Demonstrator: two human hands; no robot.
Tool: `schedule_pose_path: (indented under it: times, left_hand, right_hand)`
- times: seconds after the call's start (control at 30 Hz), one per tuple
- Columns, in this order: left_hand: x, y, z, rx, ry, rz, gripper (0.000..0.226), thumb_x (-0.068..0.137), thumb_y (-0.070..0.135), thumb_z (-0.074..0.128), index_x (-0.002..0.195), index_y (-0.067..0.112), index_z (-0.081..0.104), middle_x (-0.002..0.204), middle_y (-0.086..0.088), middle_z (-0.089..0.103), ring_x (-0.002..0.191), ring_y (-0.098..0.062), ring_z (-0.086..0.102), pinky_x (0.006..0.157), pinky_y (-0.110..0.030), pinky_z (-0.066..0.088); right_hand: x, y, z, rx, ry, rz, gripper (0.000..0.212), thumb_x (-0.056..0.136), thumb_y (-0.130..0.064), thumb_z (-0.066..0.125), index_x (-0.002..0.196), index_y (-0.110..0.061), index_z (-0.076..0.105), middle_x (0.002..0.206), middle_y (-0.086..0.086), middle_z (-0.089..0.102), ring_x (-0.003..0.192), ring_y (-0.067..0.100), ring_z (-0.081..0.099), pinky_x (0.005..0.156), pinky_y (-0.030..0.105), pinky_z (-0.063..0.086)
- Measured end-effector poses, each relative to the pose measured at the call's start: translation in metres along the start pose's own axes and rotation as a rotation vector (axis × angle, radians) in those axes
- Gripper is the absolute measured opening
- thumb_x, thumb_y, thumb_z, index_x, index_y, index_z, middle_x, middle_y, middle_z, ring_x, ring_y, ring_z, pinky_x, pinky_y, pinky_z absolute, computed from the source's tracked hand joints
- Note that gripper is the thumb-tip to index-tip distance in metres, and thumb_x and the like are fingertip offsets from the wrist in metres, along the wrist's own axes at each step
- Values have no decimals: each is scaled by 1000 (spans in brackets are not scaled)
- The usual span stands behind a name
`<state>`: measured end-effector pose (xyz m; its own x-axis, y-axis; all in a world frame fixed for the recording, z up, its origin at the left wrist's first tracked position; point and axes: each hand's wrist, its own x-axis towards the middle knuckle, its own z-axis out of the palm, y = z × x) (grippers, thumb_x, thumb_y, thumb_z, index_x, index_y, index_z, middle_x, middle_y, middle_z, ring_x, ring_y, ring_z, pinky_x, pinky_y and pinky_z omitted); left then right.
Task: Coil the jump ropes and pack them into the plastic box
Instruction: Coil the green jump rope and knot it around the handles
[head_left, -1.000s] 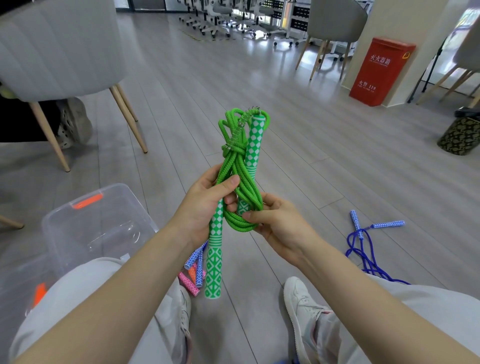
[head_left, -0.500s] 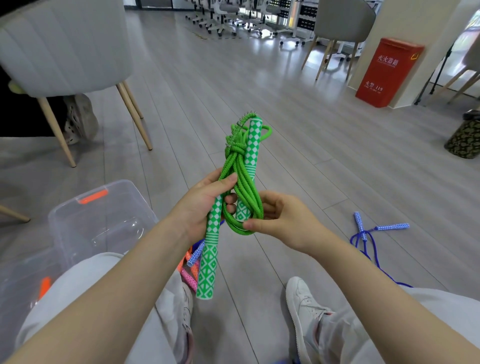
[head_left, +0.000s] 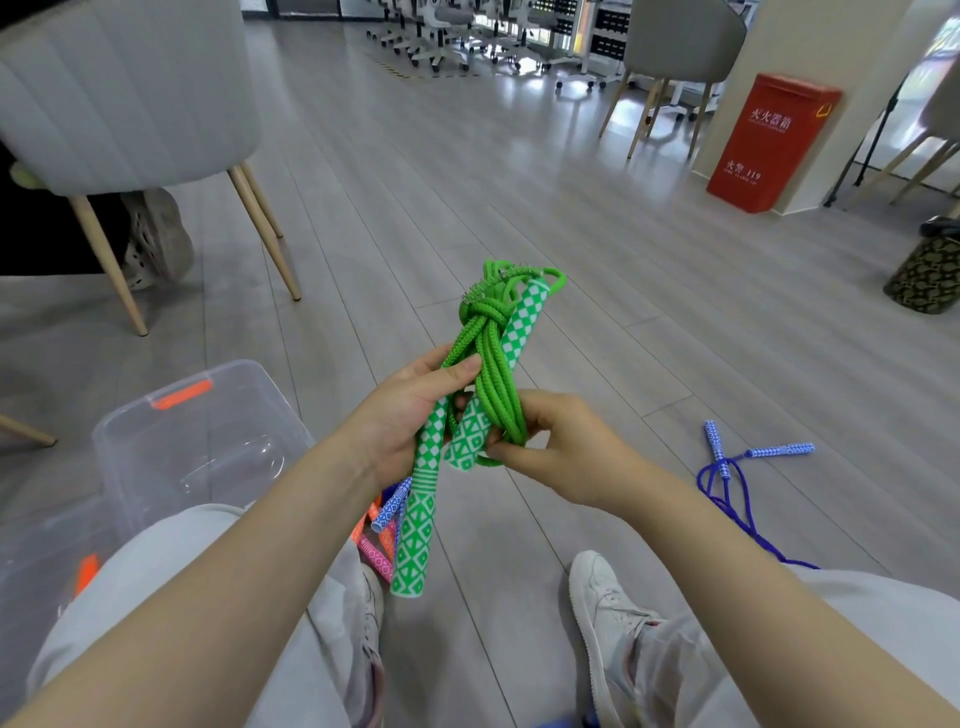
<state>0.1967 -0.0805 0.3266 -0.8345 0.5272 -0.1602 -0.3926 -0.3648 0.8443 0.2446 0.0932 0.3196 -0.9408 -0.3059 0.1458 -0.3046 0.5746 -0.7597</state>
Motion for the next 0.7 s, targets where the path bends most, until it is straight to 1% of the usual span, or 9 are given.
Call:
schedule_pose_path:
  times: [0.03, 0.1, 0.13, 0.2, 0.3, 0.37, 0.53, 0.63, 0.7]
  left_hand:
    - [1, 0, -1, 24, 10, 5, 35, 81, 20, 68, 115, 14, 66, 85, -11, 60, 71, -23, 56, 66, -35, 53]
    - [2, 1, -3, 80, 36, 10, 36, 80, 20, 69, 116, 15, 66, 74, -6, 54, 64, -17, 46, 64, -31, 47]
    - [2, 0, -4, 105, 50, 8, 36, 79, 20, 69, 115, 14, 65, 66, -3, 51, 58, -14, 43, 61, -30, 44]
    - [2, -2, -5, 150, 66, -10, 36, 79, 20, 68, 113, 13, 64, 59, -1, 46, 51, -13, 41, 60, -30, 41]
    - [2, -6, -3, 233, 66, -29, 29, 85, 16, 67, 113, 12, 65, 61, -3, 44, 51, -13, 41, 58, -28, 41]
    - [2, -8, -1, 238, 72, -33, 25, 88, 15, 65, 113, 13, 65, 62, -4, 44, 52, -13, 41, 56, -26, 41]
    - [0, -9, 2, 180, 97, 3, 17, 89, 15, 63, 105, 17, 67, 60, -2, 43, 52, -14, 42, 52, -25, 42]
    - [1, -10, 4, 99, 124, 62, 15, 85, 13, 64, 96, 21, 70, 59, -3, 43, 52, -14, 42, 52, -25, 45]
    - [1, -10, 5, 43, 119, 93, 19, 80, 14, 67, 97, 21, 70, 62, -6, 50, 56, -17, 48, 54, -27, 50]
  right_hand:
    - [1, 0, -2, -27, 1, 43, 35, 82, -23, 75, 115, -20, 63, 99, -6, 69, 87, 13, 64, 83, 41, 52]
    - [0, -2, -10, -51, 47, 130, 86, 74, -35, 81, 145, -29, 33, 125, -11, 56, 101, 7, 59, 90, 34, 51]
    - [-1, -4, -14, -64, 98, 136, 106, 71, -39, 82, 151, -32, 13, 139, -12, 45, 111, 6, 54, 94, 31, 48]
    - [-4, -7, -21, -154, 200, 81, 123, 69, -42, 82, 151, -37, -9, 157, -13, 19, 134, 8, 38, 103, 32, 39]
    - [-7, -11, -24, -310, 211, -18, 123, 72, -39, 81, 153, -30, -10, 162, -11, -3, 149, 5, 5, 114, 27, 21]
    - [-8, -11, -23, -345, 144, -29, 118, 74, -39, 80, 154, -27, -6, 163, -9, -6, 148, 2, -2, 113, 22, 16]
    - [-7, -6, -10, -299, 177, -88, 100, 79, -27, 77, 154, -18, 11, 157, 0, 22, 145, 11, 23, 113, 25, 29]
    - [-7, -7, 2, -235, 270, -115, 86, 83, -14, 71, 152, -19, 19, 147, -3, 39, 132, 9, 43, 102, 19, 38]
    - [-6, -9, 7, -226, 328, -78, 76, 85, -11, 66, 149, -21, 26, 141, -4, 48, 121, 10, 53, 93, 24, 44]
